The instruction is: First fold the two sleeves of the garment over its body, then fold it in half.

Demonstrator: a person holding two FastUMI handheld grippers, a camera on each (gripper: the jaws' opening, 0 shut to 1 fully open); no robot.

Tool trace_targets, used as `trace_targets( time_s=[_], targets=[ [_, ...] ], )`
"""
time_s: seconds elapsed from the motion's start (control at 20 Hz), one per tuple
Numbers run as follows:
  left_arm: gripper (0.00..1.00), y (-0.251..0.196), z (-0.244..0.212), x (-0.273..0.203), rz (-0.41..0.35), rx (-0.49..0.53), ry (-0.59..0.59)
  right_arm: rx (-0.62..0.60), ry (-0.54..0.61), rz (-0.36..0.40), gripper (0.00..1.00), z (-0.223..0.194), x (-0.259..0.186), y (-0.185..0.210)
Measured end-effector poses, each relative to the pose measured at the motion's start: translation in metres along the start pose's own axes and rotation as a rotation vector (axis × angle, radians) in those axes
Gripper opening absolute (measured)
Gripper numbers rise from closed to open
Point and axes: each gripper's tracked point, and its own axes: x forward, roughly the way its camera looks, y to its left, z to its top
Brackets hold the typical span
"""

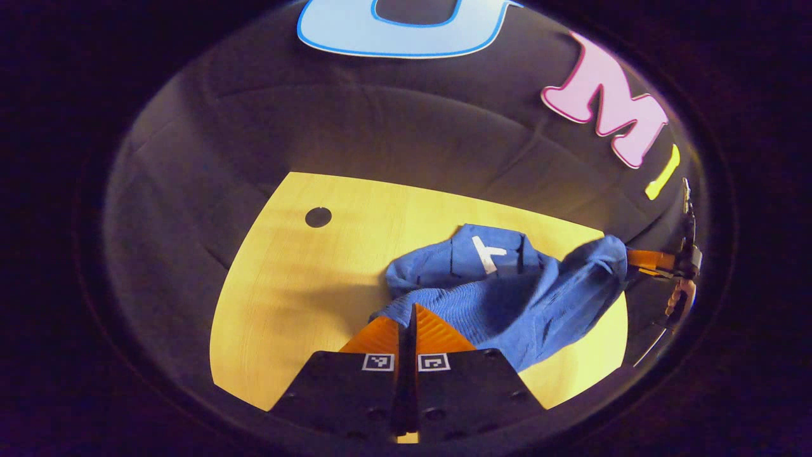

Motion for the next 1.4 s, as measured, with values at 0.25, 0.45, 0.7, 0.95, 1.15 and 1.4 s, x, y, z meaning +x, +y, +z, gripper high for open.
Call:
trace_targets(
  time_s=[0.25, 0.45, 0.7, 0.95, 1.15, 1.4],
  targets=[
    [0.04, 0.008, 0.008, 0.084, 0.111, 0.047, 0.102, -0.013, 0.124, -0.057, 0.04, -0.038, 0.094, -0.030],
    [0.68, 0.002, 0.015, 0.108, 0.123, 0.019, 0.057, 0.047, 0.126, 0.002, 0.52, -0.037, 0.117, -0.030],
    [0.79, 0.010, 0.051, 0.097, 0.182, 0.051, -0.120, 0.048, 0.003, 0.018, 0.98, -0.004, 0.107, -0.038],
    [0.85, 0.014, 0.069, 0.062, 0.231, 0.104, -0.220, -0.002, -0.087, 0.048, 0.97, 0.017, 0.084, -0.030],
    [0.85, -0.003, 0.072, 0.029, 0.196, 0.071, -0.290, -0.063, -0.160, 0.066, 0.97, 0.028, 0.050, -0.012],
    [0.85, -0.036, 0.066, -0.027, 0.184, 0.128, -0.398, -0.160, -0.258, 0.105, 0.98, 0.038, -0.006, 0.011]
  ],
)
